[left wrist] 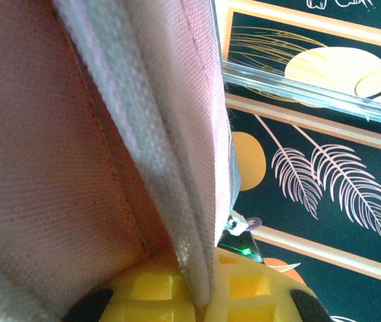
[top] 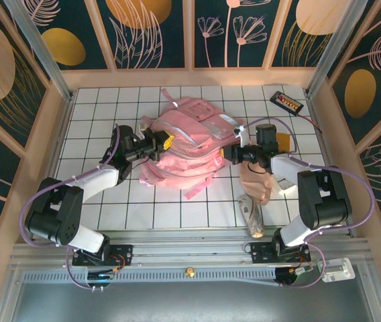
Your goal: Pack the student bag
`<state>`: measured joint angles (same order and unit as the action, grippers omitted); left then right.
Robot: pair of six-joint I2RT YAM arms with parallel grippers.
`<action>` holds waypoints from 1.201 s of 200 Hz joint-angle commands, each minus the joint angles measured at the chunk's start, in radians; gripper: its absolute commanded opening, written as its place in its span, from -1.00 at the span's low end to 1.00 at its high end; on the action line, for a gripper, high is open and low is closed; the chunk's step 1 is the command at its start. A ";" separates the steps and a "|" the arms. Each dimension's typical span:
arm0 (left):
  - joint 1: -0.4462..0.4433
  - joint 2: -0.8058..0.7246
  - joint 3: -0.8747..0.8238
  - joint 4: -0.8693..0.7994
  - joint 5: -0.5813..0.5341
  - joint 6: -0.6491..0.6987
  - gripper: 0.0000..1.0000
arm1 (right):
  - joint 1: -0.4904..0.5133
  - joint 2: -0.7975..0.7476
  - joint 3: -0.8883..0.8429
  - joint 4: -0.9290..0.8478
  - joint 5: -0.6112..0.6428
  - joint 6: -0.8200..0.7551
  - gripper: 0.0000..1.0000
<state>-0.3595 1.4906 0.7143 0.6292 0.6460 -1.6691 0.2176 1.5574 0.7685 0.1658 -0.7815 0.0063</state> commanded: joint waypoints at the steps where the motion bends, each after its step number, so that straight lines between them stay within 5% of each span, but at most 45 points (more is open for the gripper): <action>1: 0.003 -0.059 0.045 0.185 0.070 -0.027 -1.00 | -0.012 -0.043 -0.007 -0.024 0.004 -0.008 -1.00; 127: 0.004 -0.073 0.030 0.190 0.064 -0.034 -1.00 | -0.011 0.024 -0.045 0.044 -0.058 0.057 -0.60; 177: 0.004 -0.078 0.036 0.186 0.061 -0.033 -1.00 | -0.011 0.020 -0.053 0.043 -0.051 0.058 -0.62; 240: 0.004 -0.092 0.035 0.148 0.046 -0.012 -1.00 | -0.012 -0.040 -0.063 -0.021 0.039 0.058 -1.00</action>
<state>-0.3599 1.4818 0.7143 0.6262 0.6456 -1.6669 0.2150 1.5738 0.7216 0.1951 -0.8112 0.0647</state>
